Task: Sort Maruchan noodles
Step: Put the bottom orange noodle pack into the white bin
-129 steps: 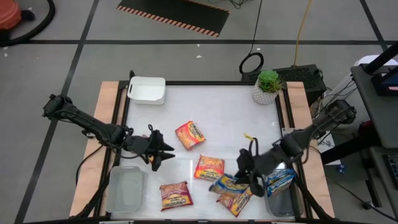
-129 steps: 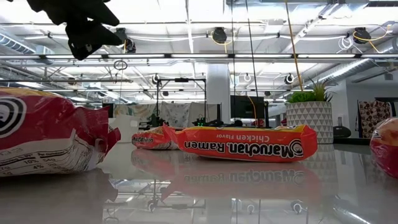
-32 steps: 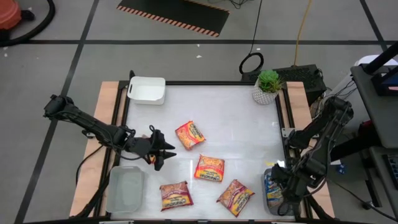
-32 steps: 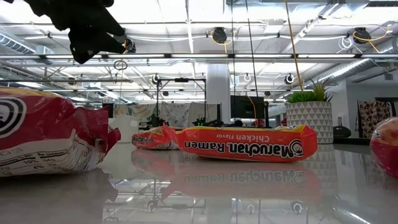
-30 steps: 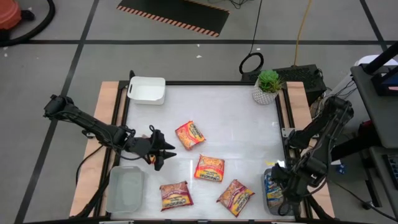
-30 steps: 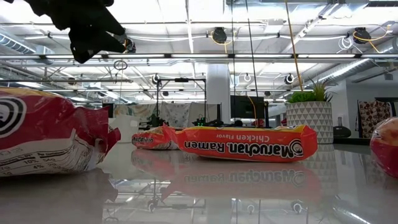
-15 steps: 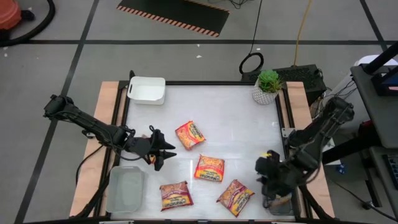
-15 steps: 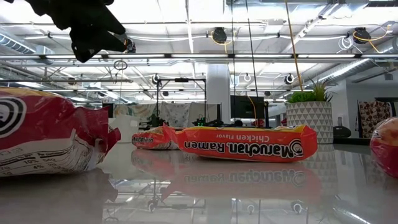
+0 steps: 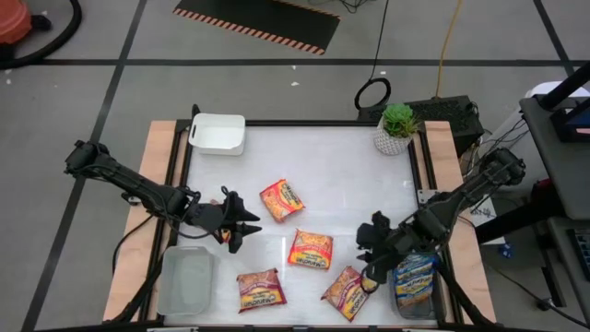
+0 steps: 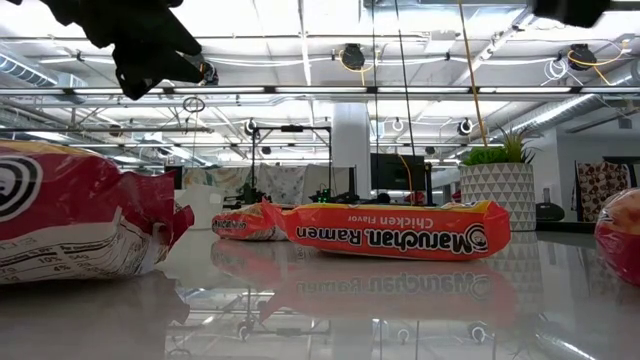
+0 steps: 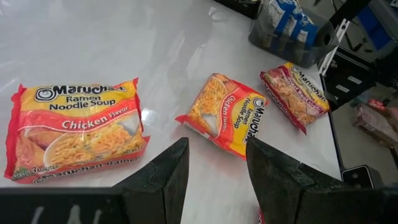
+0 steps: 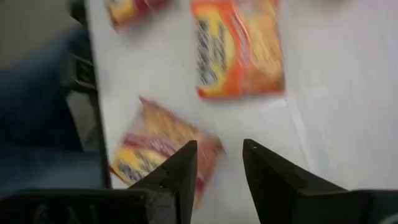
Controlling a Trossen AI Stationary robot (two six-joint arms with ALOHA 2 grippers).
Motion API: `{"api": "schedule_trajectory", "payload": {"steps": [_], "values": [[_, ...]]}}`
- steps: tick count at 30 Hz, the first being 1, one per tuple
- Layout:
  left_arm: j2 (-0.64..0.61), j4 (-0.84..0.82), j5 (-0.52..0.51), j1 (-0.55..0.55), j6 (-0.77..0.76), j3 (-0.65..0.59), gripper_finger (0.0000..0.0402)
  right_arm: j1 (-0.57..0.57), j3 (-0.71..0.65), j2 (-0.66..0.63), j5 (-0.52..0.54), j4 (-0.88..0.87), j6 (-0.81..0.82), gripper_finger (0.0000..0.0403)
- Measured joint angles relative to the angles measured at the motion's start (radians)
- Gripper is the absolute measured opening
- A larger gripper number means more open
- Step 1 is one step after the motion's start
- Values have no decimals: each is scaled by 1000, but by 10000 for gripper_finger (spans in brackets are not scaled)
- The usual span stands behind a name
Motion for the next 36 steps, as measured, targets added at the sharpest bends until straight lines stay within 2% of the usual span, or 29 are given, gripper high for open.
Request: {"api": "schedule_trajectory", "payload": {"steps": [6, 16, 23, 26, 36], "values": [[0, -1, 0, 0, 14, 0, 163, -59, 0, 0, -1, 156, -165, 121], [0, -1, 0, 0, 15, 0, 163, -152, -1, 0, -1, 178, -269, 122], [0, -2, 0, 0, 15, 0, 163, -167, -125, 0, -7, 356, -354, 134], [0, -2, 0, 0, 17, 0, 163, -190, -174, 0, -76, 384, -352, 138], [0, -1, -7, 15, 33, 0, 163, -248, -312, 0, -147, 455, -268, 143]]}}
